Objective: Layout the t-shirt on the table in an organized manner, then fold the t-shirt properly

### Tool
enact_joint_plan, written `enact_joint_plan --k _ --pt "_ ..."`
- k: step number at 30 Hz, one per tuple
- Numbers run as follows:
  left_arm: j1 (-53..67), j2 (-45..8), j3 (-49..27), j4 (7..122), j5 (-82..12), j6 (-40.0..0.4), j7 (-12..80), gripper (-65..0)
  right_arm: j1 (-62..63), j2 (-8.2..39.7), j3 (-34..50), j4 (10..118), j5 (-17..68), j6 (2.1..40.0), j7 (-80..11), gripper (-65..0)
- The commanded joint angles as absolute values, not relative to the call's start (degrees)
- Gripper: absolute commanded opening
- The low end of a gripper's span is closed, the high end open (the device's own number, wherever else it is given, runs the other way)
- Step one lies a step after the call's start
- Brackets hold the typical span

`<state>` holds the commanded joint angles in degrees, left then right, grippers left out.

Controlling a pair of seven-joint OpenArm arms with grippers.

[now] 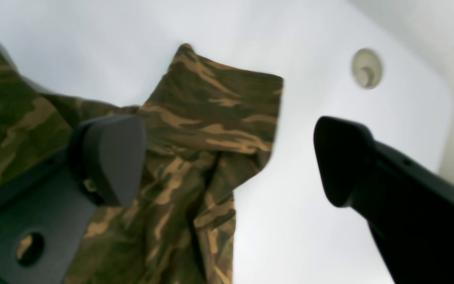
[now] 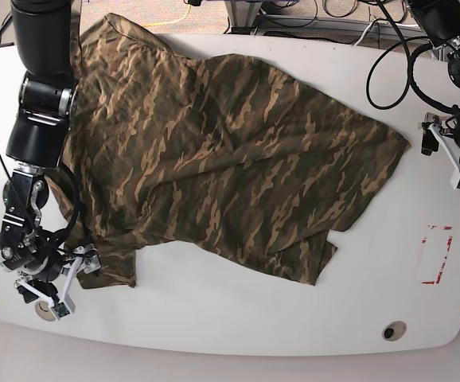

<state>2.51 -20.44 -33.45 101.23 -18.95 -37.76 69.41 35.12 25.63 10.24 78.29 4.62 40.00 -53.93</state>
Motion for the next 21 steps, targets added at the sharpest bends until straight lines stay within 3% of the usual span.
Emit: enact_joint_plan --k 11,20,21 --pt "2.2 -20.3 -33.5 104.3 -19.0 -38.0 69.3 -14.4 14.6 25.3 10.6 104.8 4.5 40.0 -63.2 0.0" --pt "1.6 -18.2 -32.2 106.2 -19.1 -37.8 59.8 -14.9 5.8 15.5 19.9 108.7 4.5 40.0 -63.3 -0.5" --pt "1.4 -17.8 -31.3 106.2 -19.0 -37.8 58.5 -16.5 5.0 14.6 20.7 108.7 4.5 40.0 -63.3 -7.5"
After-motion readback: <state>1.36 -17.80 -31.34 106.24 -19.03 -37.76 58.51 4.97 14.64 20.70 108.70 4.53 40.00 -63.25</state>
